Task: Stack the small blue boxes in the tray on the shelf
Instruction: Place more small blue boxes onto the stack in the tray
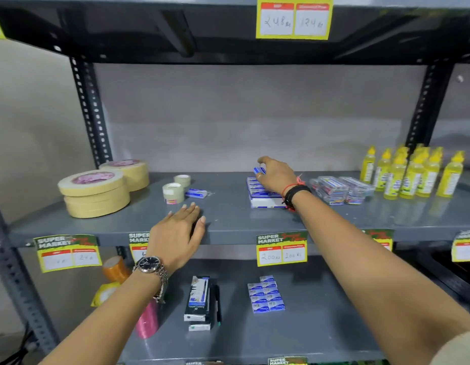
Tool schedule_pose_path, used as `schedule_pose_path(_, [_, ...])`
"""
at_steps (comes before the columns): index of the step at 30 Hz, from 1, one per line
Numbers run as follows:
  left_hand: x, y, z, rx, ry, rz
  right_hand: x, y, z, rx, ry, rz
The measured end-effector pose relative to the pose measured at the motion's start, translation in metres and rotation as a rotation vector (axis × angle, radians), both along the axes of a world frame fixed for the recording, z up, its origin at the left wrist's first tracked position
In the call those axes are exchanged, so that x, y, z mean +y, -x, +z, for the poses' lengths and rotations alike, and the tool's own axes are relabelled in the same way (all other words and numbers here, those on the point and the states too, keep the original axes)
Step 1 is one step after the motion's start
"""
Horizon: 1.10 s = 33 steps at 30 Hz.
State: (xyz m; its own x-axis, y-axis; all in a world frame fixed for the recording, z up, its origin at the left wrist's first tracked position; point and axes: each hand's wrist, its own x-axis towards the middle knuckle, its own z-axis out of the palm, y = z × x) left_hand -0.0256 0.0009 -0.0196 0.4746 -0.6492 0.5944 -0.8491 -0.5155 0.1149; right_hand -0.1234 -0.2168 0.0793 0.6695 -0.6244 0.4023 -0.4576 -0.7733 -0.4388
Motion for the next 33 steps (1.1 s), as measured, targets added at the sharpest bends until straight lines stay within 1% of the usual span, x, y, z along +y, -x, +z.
schedule_pose_path(3, [-0.015, 0.009, -0.001, -0.004, 0.004, -0.040, -0.011, 0.021, -0.002, 0.015, -0.044, -0.078])
schedule_pose_path(6, [-0.024, 0.013, -0.003, -0.016, 0.002, -0.043, -0.014, 0.033, -0.007, 0.071, -0.045, -0.145])
schedule_pose_path(11, [-0.020, 0.014, -0.004, -0.052, 0.049, -0.054, -0.013, 0.036, -0.011, 0.127, 0.019, -0.198])
schedule_pose_path(14, [-0.019, 0.015, -0.003, -0.056, 0.055, -0.057, -0.014, 0.037, -0.010, 0.151, 0.030, -0.163])
schedule_pose_path(18, [-0.019, 0.016, -0.003, -0.069, 0.066, -0.054, -0.016, 0.049, 0.000, 0.309, -0.100, 0.015])
schedule_pose_path(20, [-0.019, 0.016, -0.003, -0.068, 0.065, -0.053, -0.016, 0.052, 0.003, 0.343, -0.110, 0.051])
schedule_pose_path(23, [-0.020, 0.016, -0.003, -0.068, 0.066, -0.050, -0.015, 0.053, 0.002, 0.321, -0.044, 0.042])
schedule_pose_path(27, [-0.020, 0.016, -0.004, -0.071, 0.068, -0.045, -0.015, 0.055, -0.009, 0.141, -0.015, -0.036])
schedule_pose_path(29, [-0.021, 0.016, -0.004, -0.072, 0.071, -0.044, -0.009, 0.058, -0.015, 0.086, 0.082, -0.109])
schedule_pose_path(31, [-0.021, 0.016, -0.005, -0.069, 0.080, -0.042, -0.001, 0.059, -0.020, 0.080, 0.186, -0.179])
schedule_pose_path(33, [-0.022, 0.017, -0.005, -0.067, 0.083, -0.039, 0.005, 0.059, -0.021, 0.089, 0.240, -0.228])
